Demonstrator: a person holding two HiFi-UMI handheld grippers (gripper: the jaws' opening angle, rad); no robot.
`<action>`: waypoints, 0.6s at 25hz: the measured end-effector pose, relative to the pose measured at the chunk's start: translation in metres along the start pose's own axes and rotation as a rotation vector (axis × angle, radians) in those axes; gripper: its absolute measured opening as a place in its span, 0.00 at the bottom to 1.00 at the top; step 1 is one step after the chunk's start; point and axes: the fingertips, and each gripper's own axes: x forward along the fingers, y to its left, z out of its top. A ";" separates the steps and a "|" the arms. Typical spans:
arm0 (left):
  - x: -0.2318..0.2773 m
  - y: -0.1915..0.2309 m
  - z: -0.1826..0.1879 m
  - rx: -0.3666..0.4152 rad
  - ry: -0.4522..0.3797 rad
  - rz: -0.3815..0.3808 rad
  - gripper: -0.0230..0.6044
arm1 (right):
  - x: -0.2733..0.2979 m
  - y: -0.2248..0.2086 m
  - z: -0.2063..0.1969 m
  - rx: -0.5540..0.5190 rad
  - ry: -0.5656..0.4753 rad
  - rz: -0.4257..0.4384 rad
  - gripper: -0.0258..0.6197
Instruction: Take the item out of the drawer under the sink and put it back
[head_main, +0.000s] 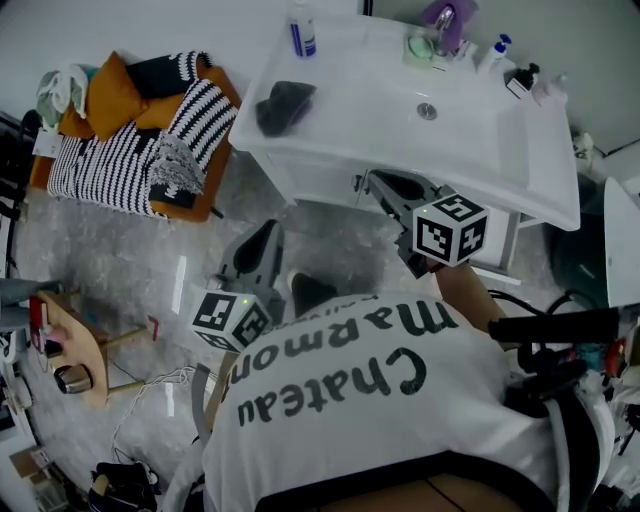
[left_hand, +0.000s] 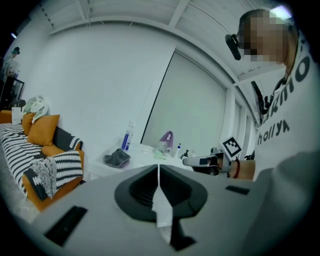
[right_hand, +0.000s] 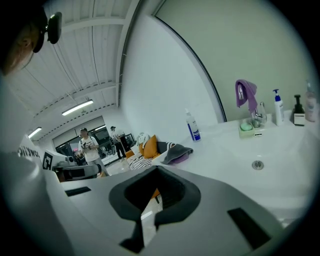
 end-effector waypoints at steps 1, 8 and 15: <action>0.000 -0.003 0.000 0.004 -0.004 0.001 0.07 | -0.004 0.000 -0.001 -0.003 0.000 0.001 0.06; -0.001 -0.019 -0.006 0.016 -0.007 0.005 0.07 | -0.023 -0.004 -0.004 -0.016 -0.014 -0.004 0.06; 0.001 -0.020 -0.009 0.021 -0.008 0.001 0.07 | -0.026 -0.005 -0.002 -0.026 -0.019 -0.006 0.06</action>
